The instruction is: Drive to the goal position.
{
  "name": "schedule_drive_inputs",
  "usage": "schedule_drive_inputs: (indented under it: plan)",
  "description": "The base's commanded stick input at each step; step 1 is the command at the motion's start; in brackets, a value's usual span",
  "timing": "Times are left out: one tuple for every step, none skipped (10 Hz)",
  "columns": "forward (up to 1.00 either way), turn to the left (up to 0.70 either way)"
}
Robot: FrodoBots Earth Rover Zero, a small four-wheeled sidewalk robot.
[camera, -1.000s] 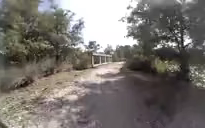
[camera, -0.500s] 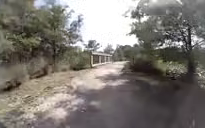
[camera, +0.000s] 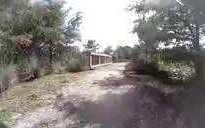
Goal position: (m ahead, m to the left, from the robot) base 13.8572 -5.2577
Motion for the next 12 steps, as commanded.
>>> schedule_drive_inputs:
  plan:
    - [0.85,0.0]
    - [0.85,0.0]
    - [0.85,0.0]
    - [0.85,0.0]
    - [0.85,0.0]
    - [0.85,0.0]
    - [0.85,0.0]
    - [0.85,0.0]
    - [0.85,0.0]
    - [0.85,0.0]
    - [0.85,0.0]
    - [0.85,0.0]
